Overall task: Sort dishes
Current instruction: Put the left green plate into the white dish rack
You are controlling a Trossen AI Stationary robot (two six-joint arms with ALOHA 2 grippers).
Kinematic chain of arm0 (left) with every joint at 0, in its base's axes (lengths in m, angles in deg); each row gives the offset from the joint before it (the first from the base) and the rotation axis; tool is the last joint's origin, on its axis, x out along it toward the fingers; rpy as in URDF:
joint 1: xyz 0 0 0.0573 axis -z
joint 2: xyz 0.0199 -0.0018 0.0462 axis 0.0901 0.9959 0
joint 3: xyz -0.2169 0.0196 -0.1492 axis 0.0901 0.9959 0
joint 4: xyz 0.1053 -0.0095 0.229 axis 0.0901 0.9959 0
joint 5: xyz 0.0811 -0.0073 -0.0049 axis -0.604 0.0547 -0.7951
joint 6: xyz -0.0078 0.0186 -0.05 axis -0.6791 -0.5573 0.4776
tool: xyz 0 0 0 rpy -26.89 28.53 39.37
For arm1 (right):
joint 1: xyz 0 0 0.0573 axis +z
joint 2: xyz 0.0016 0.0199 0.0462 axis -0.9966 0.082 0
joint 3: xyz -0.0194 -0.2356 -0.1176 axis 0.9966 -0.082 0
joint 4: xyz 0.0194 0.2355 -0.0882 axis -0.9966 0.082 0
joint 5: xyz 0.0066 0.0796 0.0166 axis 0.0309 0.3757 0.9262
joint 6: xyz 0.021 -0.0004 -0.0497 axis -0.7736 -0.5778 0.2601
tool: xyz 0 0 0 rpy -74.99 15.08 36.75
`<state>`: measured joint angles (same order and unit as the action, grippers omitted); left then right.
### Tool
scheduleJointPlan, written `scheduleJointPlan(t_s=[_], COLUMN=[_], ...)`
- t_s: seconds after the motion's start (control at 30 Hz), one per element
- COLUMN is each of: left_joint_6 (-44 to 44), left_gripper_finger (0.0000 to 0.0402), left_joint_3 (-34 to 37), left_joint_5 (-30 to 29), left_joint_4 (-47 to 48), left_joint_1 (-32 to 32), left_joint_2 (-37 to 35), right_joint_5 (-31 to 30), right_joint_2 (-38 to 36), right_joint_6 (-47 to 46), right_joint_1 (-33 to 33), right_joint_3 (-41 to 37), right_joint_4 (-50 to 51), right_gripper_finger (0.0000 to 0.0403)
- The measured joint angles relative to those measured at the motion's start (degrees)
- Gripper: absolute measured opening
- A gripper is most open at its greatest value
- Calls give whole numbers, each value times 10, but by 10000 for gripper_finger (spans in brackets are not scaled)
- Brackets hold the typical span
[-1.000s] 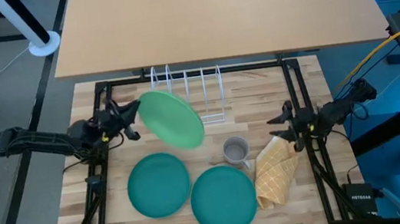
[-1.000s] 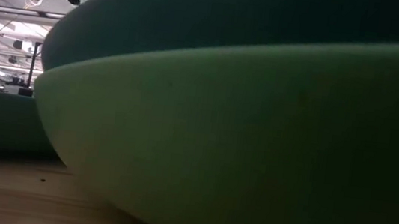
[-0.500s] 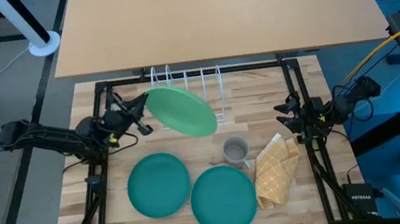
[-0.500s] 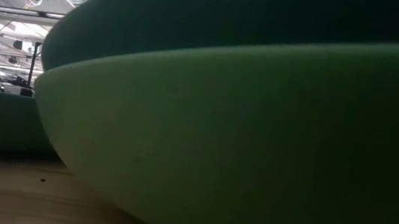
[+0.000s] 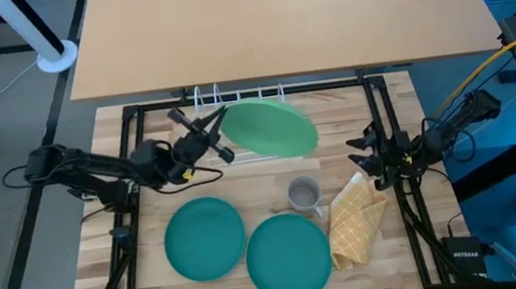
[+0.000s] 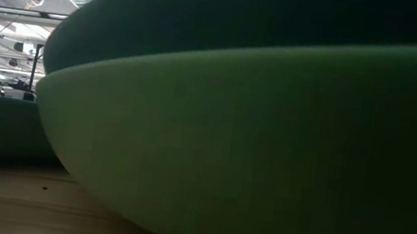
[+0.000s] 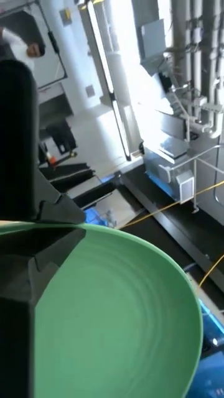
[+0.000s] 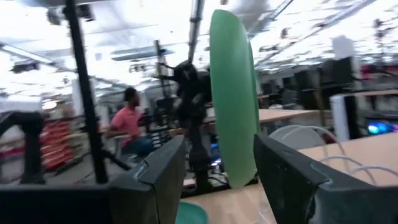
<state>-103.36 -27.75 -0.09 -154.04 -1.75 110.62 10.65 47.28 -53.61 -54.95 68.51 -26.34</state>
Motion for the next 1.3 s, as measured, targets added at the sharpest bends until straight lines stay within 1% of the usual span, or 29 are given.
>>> scheduleJointPlan(t_s=[0.13, 0.17, 0.23, 0.37, 0.5, 0.63, 0.7, 0.8, 0.93, 1.03, 1.17, 1.3], left_joint_6=[-15, -19, -32, -37, -38, -38, -38, -38, -56, -82, -104, -103], left_gripper_finger=[0, 0, 0, 0, 0, 0, 0, 0, 0, 0, 0, 0], left_joint_3=[-23, -27, -32, -37, -37, -37, -37, -37, -38, -38, -38, -38], left_joint_5=[-1, -1, -1, -1, -1, -1, -2, -2, -9, -14, -24, -23], left_joint_4=[-4, -4, -3, -2, -2, -1, -1, -1, -11, -12, -7, 3], left_joint_1=[0, 0, 0, 0, -7, -21, -25, -28, -28, -24, -23, -19], left_joint_2=[4, 4, 4, 4, 4, 4, 4, 4, 0, 1, 2, 3], right_joint_5=[-81, -94, -97, -56, 14, 81, 93, 92, 50, -18, -83, -110], right_joint_2=[32, 42, 62, 113, 175, 236, 274, 332, 390, 417, 430, 432], right_joint_6=[0, 0, 0, -1, -20, -32, -32, -25, 17, 32, 32, 33], right_joint_1=[-1, -5, -21, -76, -133, -173, -187, -203, -211, -210, -210, -211], right_joint_3=[0, 0, 0, 0, 2, 38, 69, 119, 178, 207, 225, 226], right_joint_4=[-60, -71, -91, -149, -215, -214, -211, -210, -200, -174, -148, -146], right_gripper_finger=[195, 195, 195, 195, 195, 195, 195, 195, 195, 195, 195, 195])
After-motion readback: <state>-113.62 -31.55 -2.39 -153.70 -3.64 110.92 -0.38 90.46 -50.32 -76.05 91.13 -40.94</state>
